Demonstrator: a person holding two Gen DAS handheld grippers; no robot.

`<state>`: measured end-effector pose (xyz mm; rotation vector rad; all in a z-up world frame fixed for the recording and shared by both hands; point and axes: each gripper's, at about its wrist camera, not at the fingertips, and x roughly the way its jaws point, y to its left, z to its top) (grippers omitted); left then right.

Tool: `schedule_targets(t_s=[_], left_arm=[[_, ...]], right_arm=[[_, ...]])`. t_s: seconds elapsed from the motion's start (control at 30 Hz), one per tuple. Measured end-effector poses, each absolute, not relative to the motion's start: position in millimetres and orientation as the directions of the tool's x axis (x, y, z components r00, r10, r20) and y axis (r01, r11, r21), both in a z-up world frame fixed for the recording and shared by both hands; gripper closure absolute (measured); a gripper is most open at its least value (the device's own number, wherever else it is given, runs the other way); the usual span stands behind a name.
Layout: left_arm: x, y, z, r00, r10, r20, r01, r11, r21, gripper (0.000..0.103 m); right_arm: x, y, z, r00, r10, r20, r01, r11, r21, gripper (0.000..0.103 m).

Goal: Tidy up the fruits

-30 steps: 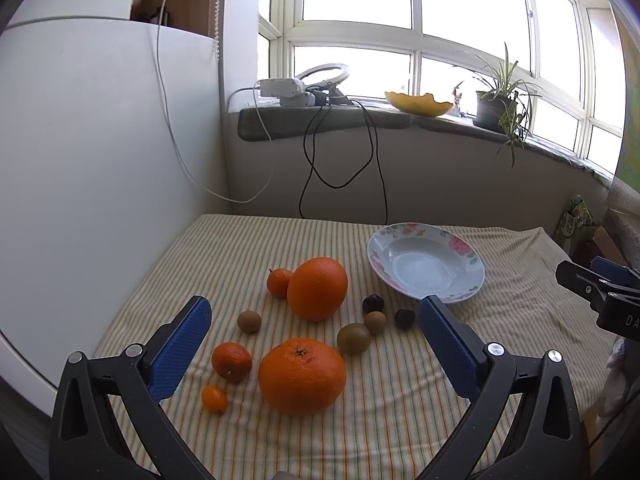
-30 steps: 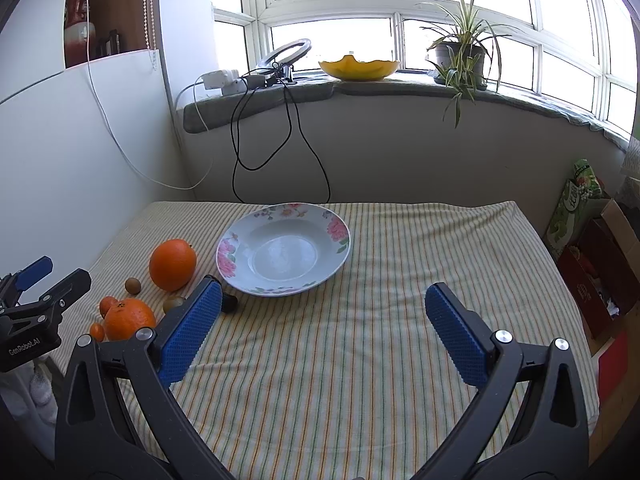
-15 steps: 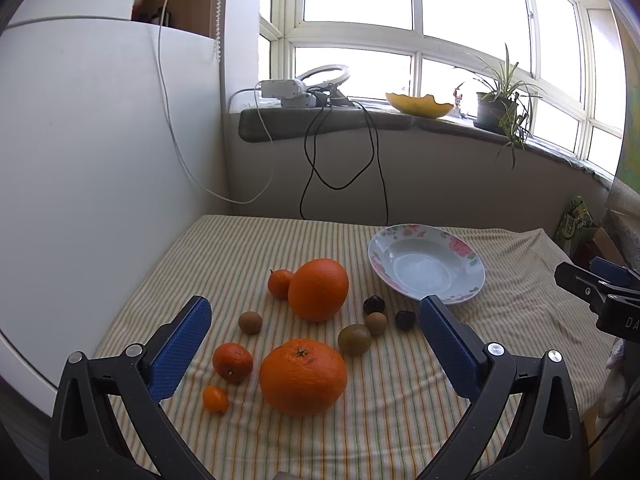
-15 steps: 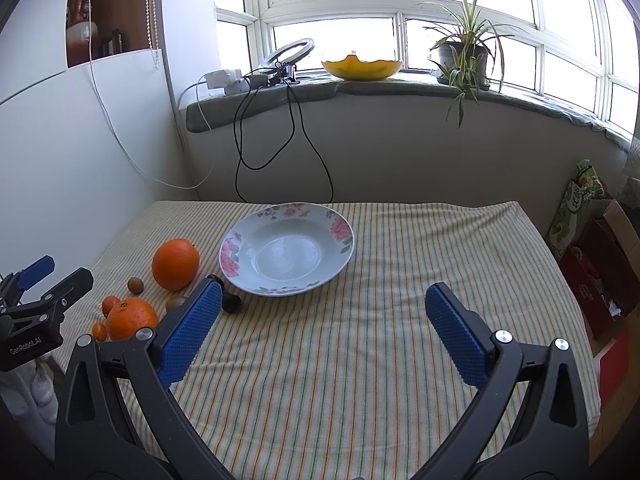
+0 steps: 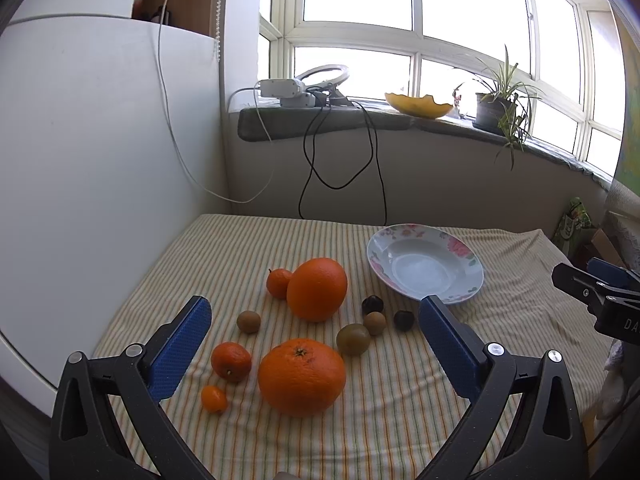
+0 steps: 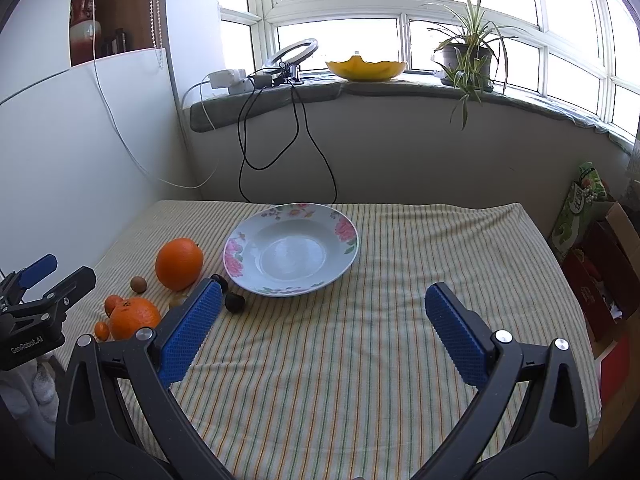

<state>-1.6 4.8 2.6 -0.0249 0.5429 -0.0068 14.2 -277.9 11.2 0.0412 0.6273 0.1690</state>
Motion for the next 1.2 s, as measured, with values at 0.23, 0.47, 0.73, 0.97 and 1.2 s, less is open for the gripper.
schedule_targets(t_s=[0.23,0.47,0.73,0.97,1.2], left_arm=[[-2,6,1,0.855,-0.015,-0.519,-0.001,1.000,-0.030,0.000],[0,10,-2,0.850,-0.025,-0.525,0.003,0.999,-0.043,0.000],[2,17,-8,0.844,-0.032,-0.536,0.002,0.998,-0.056,0.001],[2,24,-17,0.834,-0.035,-0.551,-0.002,0.998,-0.067,0.004],[-1,39,-32,0.810,-0.053,-0.584,-0.004,0.995,-0.095,0.012]], right_arm=[[15,-276,11,0.793,0.175,-0.584,-0.152,0.984,0.089,0.000],[17,-273,9,0.785,0.190,-0.590,-0.166,0.982,0.095,0.000],[21,-267,6,0.766,0.226,-0.602,-0.200,0.973,0.112,0.000],[24,-254,4,0.749,0.262,-0.609,-0.244,0.963,0.115,0.000],[30,-242,-2,0.714,0.311,-0.627,-0.288,0.947,0.142,0.005]])
